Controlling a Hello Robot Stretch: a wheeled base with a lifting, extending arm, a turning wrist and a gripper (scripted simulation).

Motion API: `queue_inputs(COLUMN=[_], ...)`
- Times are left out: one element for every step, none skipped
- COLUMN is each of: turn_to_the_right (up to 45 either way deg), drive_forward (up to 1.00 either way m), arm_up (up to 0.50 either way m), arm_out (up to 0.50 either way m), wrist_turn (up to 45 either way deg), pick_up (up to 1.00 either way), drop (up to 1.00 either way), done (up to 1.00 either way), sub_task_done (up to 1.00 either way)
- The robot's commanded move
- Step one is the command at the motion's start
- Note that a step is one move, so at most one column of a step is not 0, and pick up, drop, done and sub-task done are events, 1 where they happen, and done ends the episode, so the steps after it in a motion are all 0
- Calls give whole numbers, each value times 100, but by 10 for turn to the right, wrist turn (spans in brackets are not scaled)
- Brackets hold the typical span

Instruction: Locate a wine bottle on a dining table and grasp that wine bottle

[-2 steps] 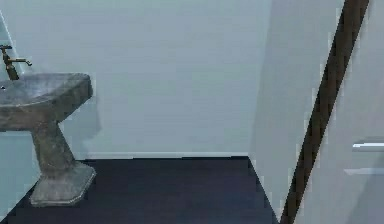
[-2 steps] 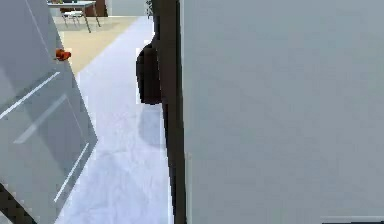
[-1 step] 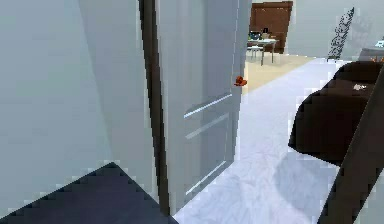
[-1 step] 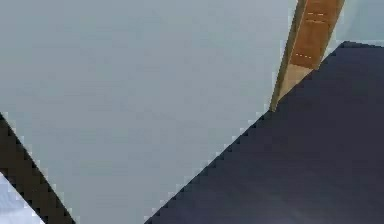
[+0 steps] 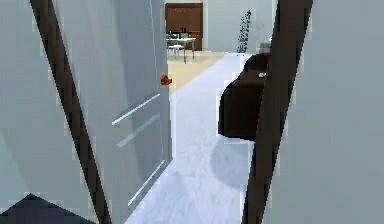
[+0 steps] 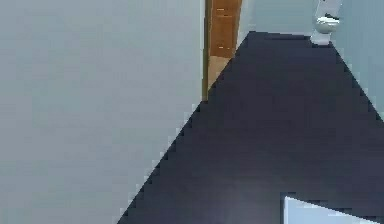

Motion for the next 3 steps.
queue_inputs(turn_to_the_right=[0, 30, 90], drive_forward=[100, 0, 0], arm_up=[0, 0, 0], arm_out=[0, 0, 0], wrist_turn=[0, 0, 0], pick_up=[0, 0, 0], drop=[0, 0, 0], done=[0, 0, 0], sub_task_done=[0, 0, 0])
